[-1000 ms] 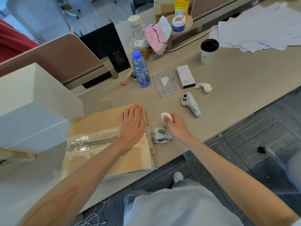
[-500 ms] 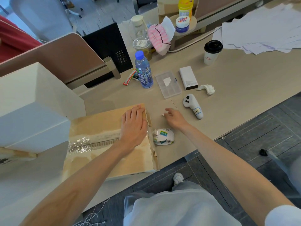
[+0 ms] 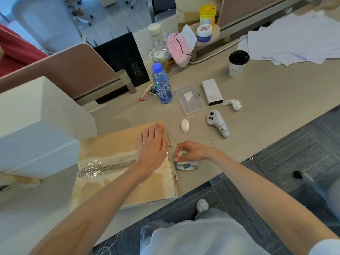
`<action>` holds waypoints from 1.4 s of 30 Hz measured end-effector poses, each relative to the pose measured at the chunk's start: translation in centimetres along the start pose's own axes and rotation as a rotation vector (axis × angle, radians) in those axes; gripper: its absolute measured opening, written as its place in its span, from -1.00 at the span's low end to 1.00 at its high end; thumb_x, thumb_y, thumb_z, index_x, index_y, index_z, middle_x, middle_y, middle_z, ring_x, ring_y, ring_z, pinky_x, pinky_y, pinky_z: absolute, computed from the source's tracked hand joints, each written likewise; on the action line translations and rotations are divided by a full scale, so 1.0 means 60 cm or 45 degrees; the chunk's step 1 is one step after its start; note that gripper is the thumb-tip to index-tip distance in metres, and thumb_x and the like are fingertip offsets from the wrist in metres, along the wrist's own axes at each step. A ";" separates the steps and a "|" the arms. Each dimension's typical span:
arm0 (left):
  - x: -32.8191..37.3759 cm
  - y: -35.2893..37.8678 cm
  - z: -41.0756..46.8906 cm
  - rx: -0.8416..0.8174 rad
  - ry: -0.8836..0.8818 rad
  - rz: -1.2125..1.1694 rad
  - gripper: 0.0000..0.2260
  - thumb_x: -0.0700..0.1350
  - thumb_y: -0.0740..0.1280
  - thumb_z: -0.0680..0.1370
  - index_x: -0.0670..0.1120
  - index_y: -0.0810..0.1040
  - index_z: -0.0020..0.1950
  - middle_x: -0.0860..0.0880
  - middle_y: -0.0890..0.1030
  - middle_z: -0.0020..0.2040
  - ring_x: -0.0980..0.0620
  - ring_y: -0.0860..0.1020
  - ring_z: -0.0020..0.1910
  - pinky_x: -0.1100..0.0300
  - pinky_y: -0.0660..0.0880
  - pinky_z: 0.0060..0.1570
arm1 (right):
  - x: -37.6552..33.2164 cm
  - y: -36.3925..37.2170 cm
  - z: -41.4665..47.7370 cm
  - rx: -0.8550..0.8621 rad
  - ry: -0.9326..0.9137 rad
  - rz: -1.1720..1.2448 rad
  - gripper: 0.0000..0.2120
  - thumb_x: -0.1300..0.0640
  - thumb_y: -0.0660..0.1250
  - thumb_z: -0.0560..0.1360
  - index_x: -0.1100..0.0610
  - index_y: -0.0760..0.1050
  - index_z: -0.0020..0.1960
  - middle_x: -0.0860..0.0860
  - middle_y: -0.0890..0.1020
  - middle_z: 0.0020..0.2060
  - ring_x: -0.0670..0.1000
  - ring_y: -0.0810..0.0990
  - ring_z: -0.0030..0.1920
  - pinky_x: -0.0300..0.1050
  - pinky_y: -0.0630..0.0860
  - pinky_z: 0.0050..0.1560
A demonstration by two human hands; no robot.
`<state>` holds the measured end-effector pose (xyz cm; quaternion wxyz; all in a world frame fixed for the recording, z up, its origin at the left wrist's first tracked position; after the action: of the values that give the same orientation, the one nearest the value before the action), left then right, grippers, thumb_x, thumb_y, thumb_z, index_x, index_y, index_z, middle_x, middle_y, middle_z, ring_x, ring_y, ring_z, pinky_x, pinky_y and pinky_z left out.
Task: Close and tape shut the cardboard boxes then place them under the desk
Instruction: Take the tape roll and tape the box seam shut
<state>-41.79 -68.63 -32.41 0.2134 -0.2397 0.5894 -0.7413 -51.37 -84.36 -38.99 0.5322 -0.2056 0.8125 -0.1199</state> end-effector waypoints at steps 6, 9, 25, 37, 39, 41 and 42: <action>-0.001 0.002 0.000 0.009 0.014 0.005 -0.64 -0.08 0.09 0.55 -0.16 0.47 0.27 -0.12 0.49 0.30 -0.12 0.45 0.22 -0.03 0.39 0.22 | -0.011 -0.012 0.001 -0.006 0.041 -0.077 -0.82 -0.05 0.46 0.45 -0.02 0.55 -0.03 -0.09 0.56 -0.15 -0.11 0.51 -0.15 -0.23 0.43 -0.17; -0.002 0.003 0.000 0.004 0.008 0.010 -0.64 -0.07 0.09 0.55 -0.15 0.46 0.28 -0.11 0.49 0.30 -0.12 0.45 0.23 -0.03 0.37 0.23 | -0.012 -0.016 0.003 -0.015 0.084 -0.157 -0.84 0.00 0.44 0.44 0.00 0.55 -0.02 -0.08 0.55 -0.17 -0.09 0.51 -0.18 -0.21 0.42 -0.20; -0.022 -0.022 0.032 -0.242 -0.286 -0.615 -0.65 0.07 0.10 0.53 0.02 0.51 0.23 0.11 0.50 0.20 0.05 0.38 0.21 0.21 0.22 0.21 | -0.069 -0.113 -0.071 0.553 0.012 -0.116 -0.92 0.04 0.41 0.47 0.01 0.54 -0.08 -0.17 0.49 -0.33 -0.23 0.47 -0.31 -0.26 0.36 -0.25; -0.108 -0.170 0.101 -0.266 -0.544 -1.411 -0.92 0.01 0.31 0.58 0.03 0.52 -0.02 0.01 0.58 -0.04 0.09 0.52 -0.07 0.29 0.40 -0.21 | -0.314 -0.146 0.024 0.557 -0.273 -0.141 -0.93 0.03 0.28 0.57 -0.05 0.54 -0.01 -0.11 0.60 -0.20 -0.22 0.53 -0.20 -0.20 0.46 -0.12; -0.134 -0.185 0.103 -0.186 -0.522 -1.390 -0.87 0.02 0.37 0.54 -0.01 0.56 0.02 0.00 0.60 -0.05 0.13 0.52 -0.13 0.40 0.41 -0.29 | -0.340 -0.142 0.044 0.547 -0.287 -0.133 -0.95 0.09 0.29 0.58 -0.02 0.52 -0.01 -0.20 0.52 -0.28 -0.35 0.49 -0.27 -0.37 0.35 -0.23; -0.161 -0.197 0.105 -0.156 -0.497 -1.368 -0.80 0.03 0.42 0.50 -0.02 0.57 0.05 0.04 0.61 -0.06 0.19 0.53 -0.15 0.42 0.41 -0.27 | -0.363 -0.138 0.063 0.515 -0.297 -0.142 -0.90 0.12 0.29 0.59 0.05 0.55 0.06 -0.20 0.56 -0.19 -0.36 0.52 -0.18 -0.43 0.36 -0.16; -0.175 -0.201 0.106 -0.164 -0.484 -1.357 -0.77 0.05 0.45 0.47 0.00 0.57 0.06 0.05 0.61 -0.05 0.18 0.54 -0.13 0.38 0.43 -0.22 | -0.372 -0.136 0.074 0.497 -0.300 -0.143 -0.86 0.11 0.29 0.59 0.08 0.56 0.11 -0.13 0.61 -0.10 -0.28 0.55 -0.09 -0.37 0.40 -0.08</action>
<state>-29.99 -64.69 -20.52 -0.1030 -0.6457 0.3824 -0.6528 -37.85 -81.16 -19.20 0.6455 -0.1562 0.6935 -0.2792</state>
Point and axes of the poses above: each hand's wrist, its own z-axis towards the middle knuckle, its own y-axis out of the palm, x = y × z, the point moved 1 cm from there along z, towards the middle knuckle
